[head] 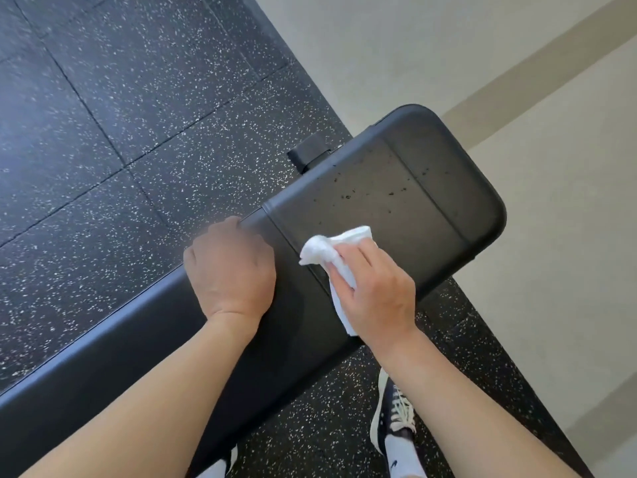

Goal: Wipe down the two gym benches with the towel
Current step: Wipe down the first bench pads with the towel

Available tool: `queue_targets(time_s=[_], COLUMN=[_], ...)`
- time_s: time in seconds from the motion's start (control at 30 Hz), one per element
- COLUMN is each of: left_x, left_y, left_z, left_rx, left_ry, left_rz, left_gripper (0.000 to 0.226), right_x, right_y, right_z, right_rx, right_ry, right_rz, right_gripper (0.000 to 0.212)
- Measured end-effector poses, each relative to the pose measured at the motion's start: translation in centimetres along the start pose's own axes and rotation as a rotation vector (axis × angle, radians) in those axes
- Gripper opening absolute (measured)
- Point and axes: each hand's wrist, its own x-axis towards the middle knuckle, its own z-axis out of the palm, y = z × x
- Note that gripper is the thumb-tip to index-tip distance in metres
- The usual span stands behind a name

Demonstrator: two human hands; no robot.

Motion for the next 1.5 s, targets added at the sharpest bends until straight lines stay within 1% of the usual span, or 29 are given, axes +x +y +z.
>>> queue_targets(time_s=[0.1, 0.27, 0.33, 0.4, 0.47, 0.5, 0.57, 0.63, 0.7, 0.73, 0.8, 0.87, 0.93, 1.03, 1.1, 1.17, 1.23, 1.3, 1.33, 1.4, 1.5], left_x=[0.3, 0.3, 0.2, 0.1, 0.1, 0.1, 0.2, 0.2, 0.3, 0.2, 0.3, 0.3, 0.3, 0.3, 0.3, 0.3, 0.3, 0.3, 0.3, 0.3, 0.3], left_y=[-0.2, -0.4, -0.4, -0.3, -0.3, -0.4, -0.4, -0.5, -0.6, -0.6, -0.6, -0.6, -0.6, -0.7, -0.6, -0.6, -0.6, -0.6, -0.6, -0.7, -0.6], left_z=[0.5, 0.9, 0.8, 0.6, 0.7, 0.7, 0.9, 1.0, 1.0, 1.0, 0.9, 0.9, 1.0, 1.1, 1.0, 0.9, 1.0, 1.1, 1.1, 1.2, 1.1], left_rx=[0.018, 0.015, 0.014, 0.008, 0.009, 0.009, 0.01, 0.011, 0.009, 0.01, 0.015, 0.014, 0.011, 0.024, 0.018, 0.016, 0.018, 0.017, 0.016, 0.015, 0.012], left_ry=[0.03, 0.055, 0.038, 0.03, 0.037, 0.044, 0.051, 0.051, 0.049, 0.046, 0.044, 0.044, 0.044, 0.04, 0.037, 0.038, 0.043, 0.059, 0.065, 0.068, 0.053], left_rz=[0.003, 0.009, 0.006, 0.008, 0.007, 0.005, 0.008, 0.006, 0.009, 0.007, 0.009, 0.013, 0.013, 0.011, 0.01, 0.01, 0.016, 0.019, 0.02, 0.018, 0.015], left_gripper=[0.056, 0.057, 0.056, 0.056, 0.056, 0.056, 0.055, 0.055, 0.055, 0.055, 0.055, 0.054, 0.055, 0.055, 0.054, 0.053, 0.054, 0.054, 0.053, 0.053, 0.054], right_x=[4.6, 8.9, 7.9, 4.9, 0.8, -0.9, -2.9, -2.4, 0.0, 1.6, 5.4, 8.8, 11.3, 12.0, 9.9, 6.4, 2.7, 0.7, 0.4, 1.5, 5.4], right_y=[-2.6, -5.9, -5.9, -4.9, -2.1, -0.2, 3.4, 4.9, 4.0, 2.7, -0.4, -3.9, -6.8, -8.0, -7.2, -5.7, -2.7, 1.5, 3.4, 5.7, 4.1], right_z=[2.8, 4.9, 4.5, 3.4, 1.5, 0.3, -2.0, -2.7, -1.7, -0.7, 1.5, 3.6, 5.2, 5.7, 5.0, 3.5, 1.5, -0.6, -1.3, -1.9, -0.4], right_rx=[0.0, 0.059, 0.091, 0.091, 0.052, 0.035, -0.002, -0.043, -0.079, -0.083, -0.057, -0.027, -0.011, 0.026, 0.077, 0.088, 0.061, 0.02, 0.0, -0.046, -0.086], right_ry=[0.067, 0.085, 0.08, 0.041, -0.021, -0.036, -0.029, 0.013, 0.061, 0.078, 0.102, 0.104, 0.069, 0.029, 0.009, -0.037, -0.092, -0.079, -0.058, 0.014, 0.115], right_rz=[0.022, 0.042, 0.0, -0.094, -0.176, -0.183, -0.114, 0.018, 0.149, 0.19, 0.205, 0.151, 0.114, 0.076, -0.001, -0.129, -0.244, -0.269, -0.236, -0.093, 0.212], right_gripper=[0.011, 0.012, 0.01, 0.009, 0.016, 0.021, 0.024, 0.016, 0.007, 0.009, 0.01, 0.009, 0.008, 0.006, 0.006, 0.009, 0.014, 0.021, 0.02, 0.01, 0.013])
